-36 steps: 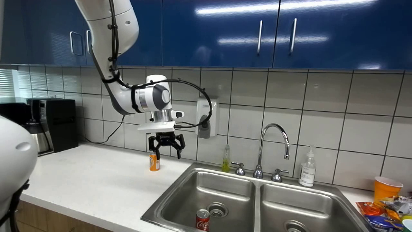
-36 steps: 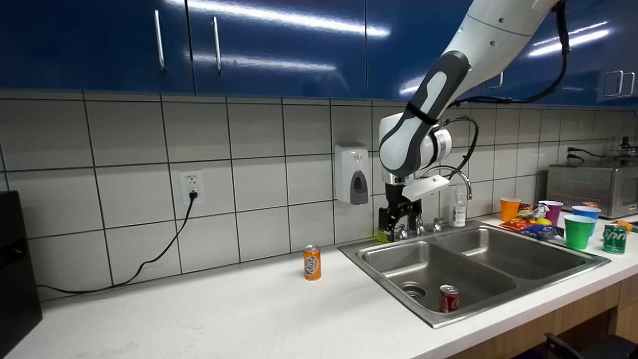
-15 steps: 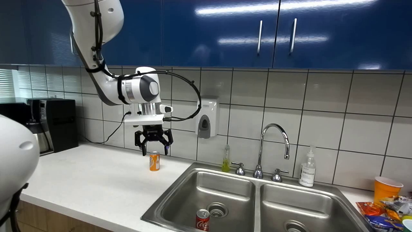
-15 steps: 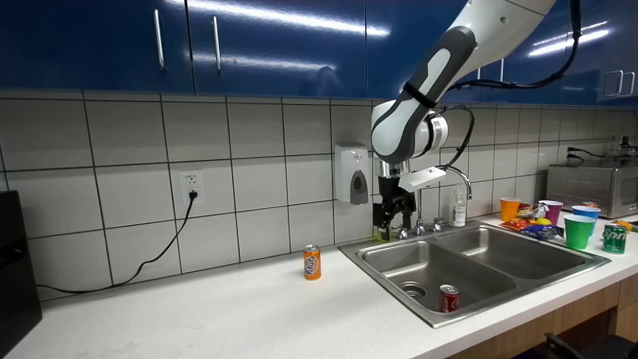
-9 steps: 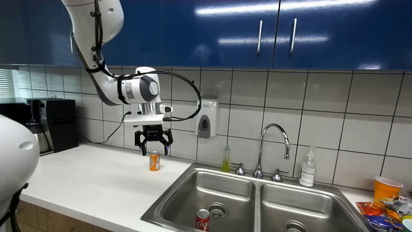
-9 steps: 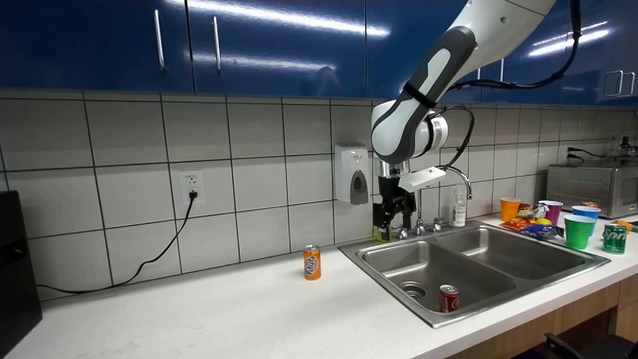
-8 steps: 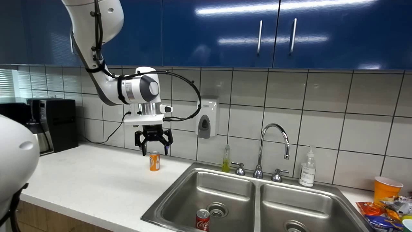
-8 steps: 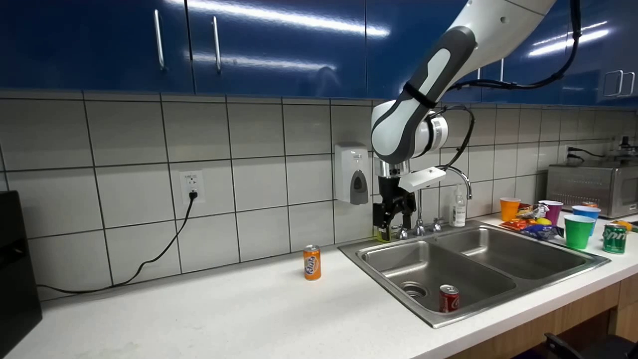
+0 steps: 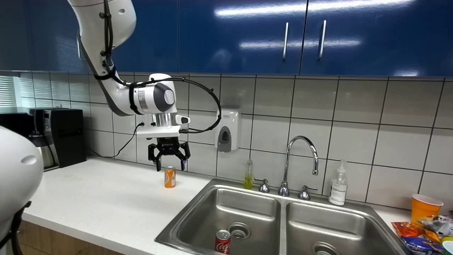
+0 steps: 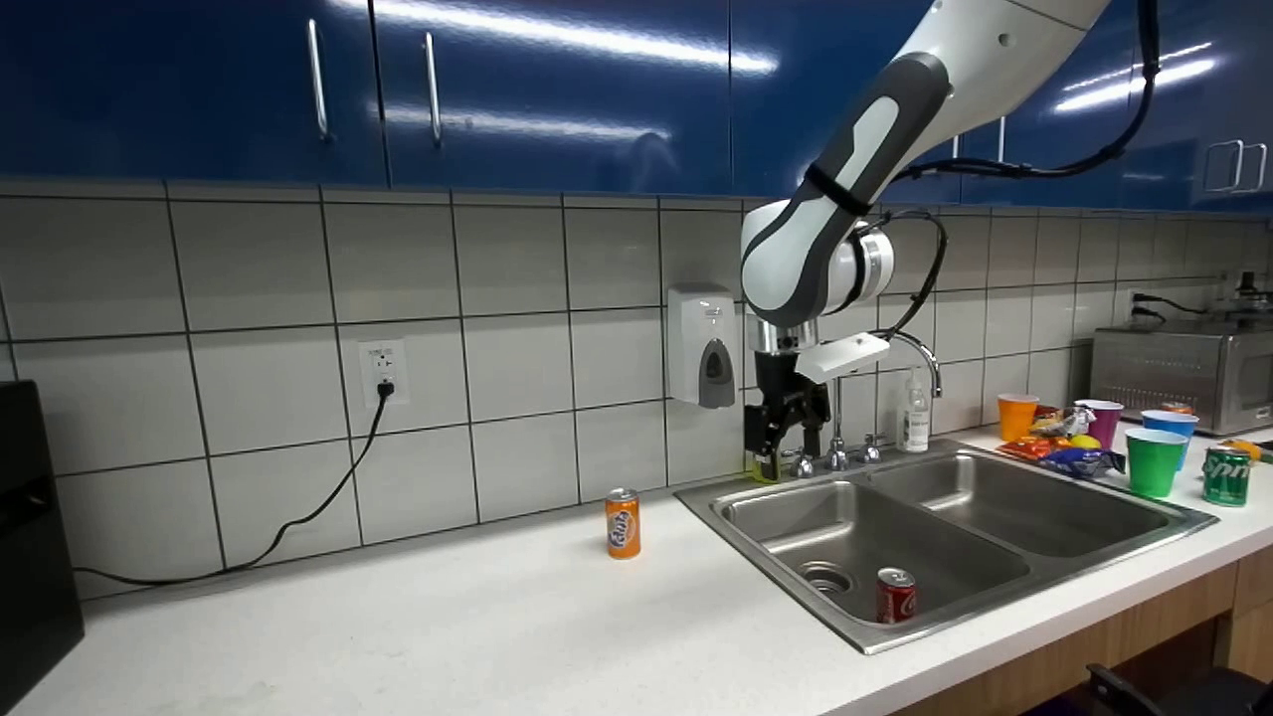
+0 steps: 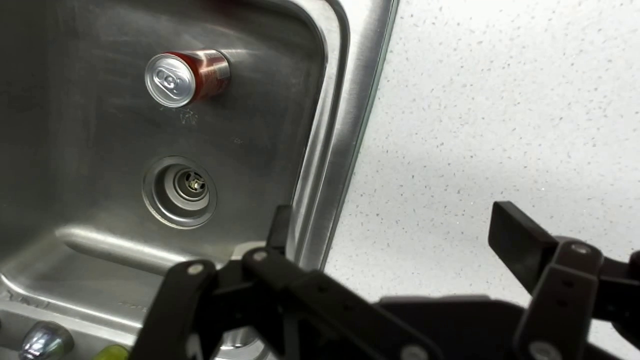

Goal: Put the red can in the left sink

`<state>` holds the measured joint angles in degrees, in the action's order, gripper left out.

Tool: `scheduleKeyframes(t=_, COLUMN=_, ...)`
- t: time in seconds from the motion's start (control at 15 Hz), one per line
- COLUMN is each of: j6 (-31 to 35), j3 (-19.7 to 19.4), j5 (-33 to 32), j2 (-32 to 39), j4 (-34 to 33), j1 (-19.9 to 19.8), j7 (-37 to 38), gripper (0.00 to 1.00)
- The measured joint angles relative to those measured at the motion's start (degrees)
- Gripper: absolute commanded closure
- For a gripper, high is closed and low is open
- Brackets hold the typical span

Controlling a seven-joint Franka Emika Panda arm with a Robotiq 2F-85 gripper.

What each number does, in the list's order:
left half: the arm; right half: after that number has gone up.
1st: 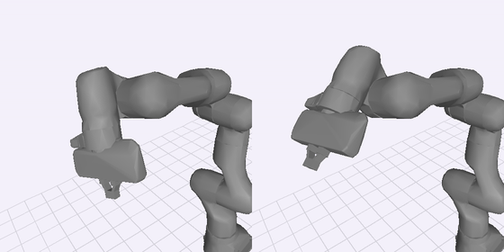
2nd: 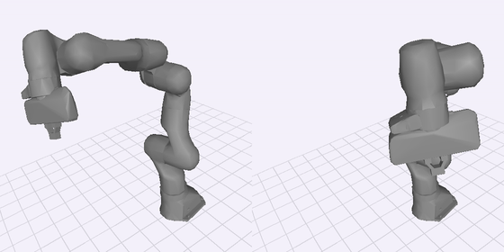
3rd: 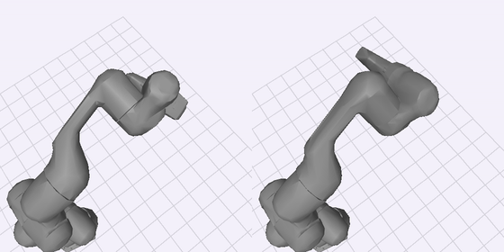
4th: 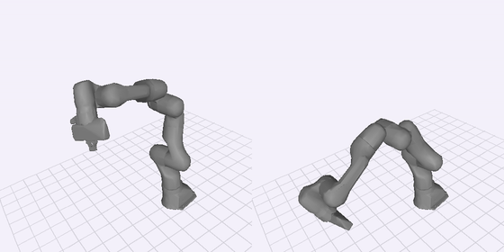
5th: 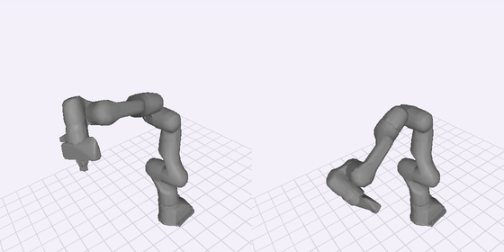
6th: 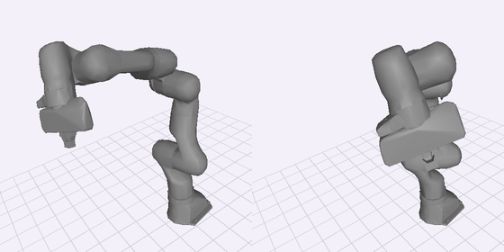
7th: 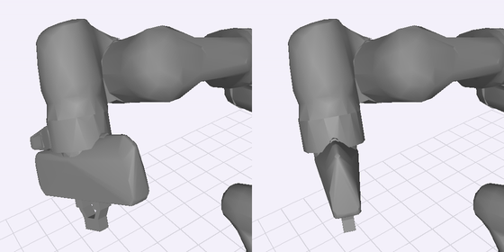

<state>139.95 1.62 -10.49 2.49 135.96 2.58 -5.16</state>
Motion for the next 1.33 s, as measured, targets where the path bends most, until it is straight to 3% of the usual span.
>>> scheduleKeyframes(t=1.33, j6=-2.25, j3=1.03, j5=2.95, j2=-13.79, j4=10.36, j1=2.63, j7=0.00, gripper=0.00)
